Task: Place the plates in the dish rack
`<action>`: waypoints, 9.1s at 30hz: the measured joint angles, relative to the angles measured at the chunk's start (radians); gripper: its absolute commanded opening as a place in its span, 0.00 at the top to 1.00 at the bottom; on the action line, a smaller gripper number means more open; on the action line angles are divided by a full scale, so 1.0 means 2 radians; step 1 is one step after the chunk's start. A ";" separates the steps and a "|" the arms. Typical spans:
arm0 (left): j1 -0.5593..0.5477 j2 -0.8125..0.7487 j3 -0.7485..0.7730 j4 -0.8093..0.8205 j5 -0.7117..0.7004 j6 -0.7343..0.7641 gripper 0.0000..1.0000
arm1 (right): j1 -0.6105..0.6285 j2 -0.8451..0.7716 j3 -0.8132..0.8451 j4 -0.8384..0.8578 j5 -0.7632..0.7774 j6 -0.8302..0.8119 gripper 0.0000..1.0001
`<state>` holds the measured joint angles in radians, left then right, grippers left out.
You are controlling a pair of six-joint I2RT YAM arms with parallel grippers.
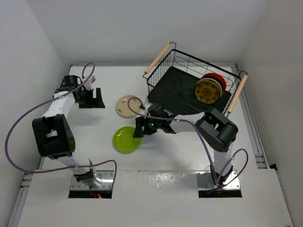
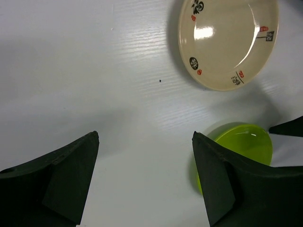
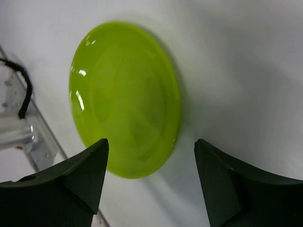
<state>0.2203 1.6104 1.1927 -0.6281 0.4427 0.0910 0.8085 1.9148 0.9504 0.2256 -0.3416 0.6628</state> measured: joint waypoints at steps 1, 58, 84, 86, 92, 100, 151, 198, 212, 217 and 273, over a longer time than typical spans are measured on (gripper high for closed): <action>0.002 -0.003 -0.003 0.000 0.001 0.001 0.15 | 0.005 0.001 -0.001 0.005 -0.003 0.003 0.29; -0.077 0.120 0.085 -0.008 -0.005 0.029 0.15 | -0.392 -0.266 0.017 -0.144 0.126 -0.682 1.00; -0.077 0.121 0.085 -0.008 -0.005 0.029 0.15 | -0.401 -0.316 -0.084 -0.001 0.172 -0.667 1.00; -0.077 0.121 0.085 -0.009 -0.005 0.029 0.15 | -0.401 -0.316 -0.084 -0.001 0.167 -0.663 1.00; -0.077 0.121 0.085 -0.009 -0.005 0.029 0.15 | -0.417 -0.309 -0.084 -0.008 0.151 -0.655 1.00; -0.077 0.121 0.085 -0.009 -0.005 0.029 0.15 | -0.424 -0.279 -0.084 -0.008 0.131 -0.654 1.00; -0.116 0.129 0.259 -0.169 0.015 0.192 1.00 | -0.421 -0.402 0.018 -0.161 -0.022 -0.552 0.14; -0.507 0.029 0.400 -0.095 -0.150 0.321 0.84 | -0.283 -0.340 0.044 -0.062 -0.219 -0.360 1.00; -0.395 -0.001 0.466 -0.051 -0.183 0.142 0.00 | -0.381 -0.346 0.118 -0.052 -0.126 -0.441 1.00; -0.285 -0.045 0.372 -0.035 -0.210 0.094 0.00 | -0.403 -0.343 0.141 -0.077 -0.095 -0.521 1.00; -0.127 -0.079 0.141 -0.073 -0.115 0.032 0.00 | -0.414 -0.475 -0.043 -0.067 0.050 -0.465 0.00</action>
<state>-0.0338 1.4521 1.4754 -0.7738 0.2119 0.1551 -0.0189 0.9642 0.8654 0.0921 -0.2417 -0.2680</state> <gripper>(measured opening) 0.997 0.995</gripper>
